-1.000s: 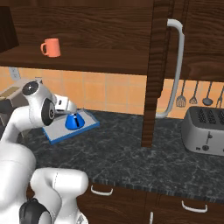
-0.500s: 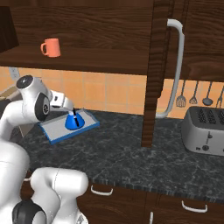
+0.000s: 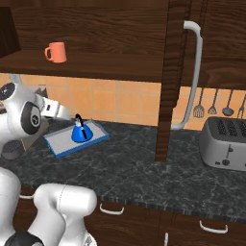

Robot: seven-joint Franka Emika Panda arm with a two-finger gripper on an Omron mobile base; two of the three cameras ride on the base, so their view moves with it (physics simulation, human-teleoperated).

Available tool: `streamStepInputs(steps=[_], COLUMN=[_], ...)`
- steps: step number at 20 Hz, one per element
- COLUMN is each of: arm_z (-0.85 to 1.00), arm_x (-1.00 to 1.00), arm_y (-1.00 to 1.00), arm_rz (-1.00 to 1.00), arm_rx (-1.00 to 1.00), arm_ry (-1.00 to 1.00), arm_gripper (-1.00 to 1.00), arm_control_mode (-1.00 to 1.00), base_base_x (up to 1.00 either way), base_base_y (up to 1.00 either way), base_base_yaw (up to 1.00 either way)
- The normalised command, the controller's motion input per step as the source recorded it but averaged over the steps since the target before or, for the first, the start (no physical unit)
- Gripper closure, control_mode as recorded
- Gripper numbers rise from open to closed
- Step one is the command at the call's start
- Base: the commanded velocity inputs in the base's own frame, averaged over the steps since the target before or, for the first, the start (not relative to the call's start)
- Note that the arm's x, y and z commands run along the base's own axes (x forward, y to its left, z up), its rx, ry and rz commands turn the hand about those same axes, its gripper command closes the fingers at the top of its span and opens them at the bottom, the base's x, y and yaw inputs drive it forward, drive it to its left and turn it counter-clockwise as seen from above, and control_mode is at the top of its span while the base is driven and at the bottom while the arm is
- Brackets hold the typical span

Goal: Pick the kettle from the counter and place it on the tray. Then pick the mug from the cabinet and place it on the tray. Then close the cabinet doors.

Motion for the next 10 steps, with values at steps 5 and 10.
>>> streamStepInputs(steps=[5,10], arm_z=[0.90,0.70], arm_x=[-0.06,-0.03], arm_y=[0.33,0.00], arm_rz=[-0.29,-0.19], arm_rx=[-0.06,0.00], arm_ry=[0.00,0.00], arm_gripper=[-1.00,-1.00], arm_control_mode=[-1.00,-1.00], base_base_x=[0.00,0.00], base_base_y=[0.00,0.00], base_base_yaw=[0.00,0.00])
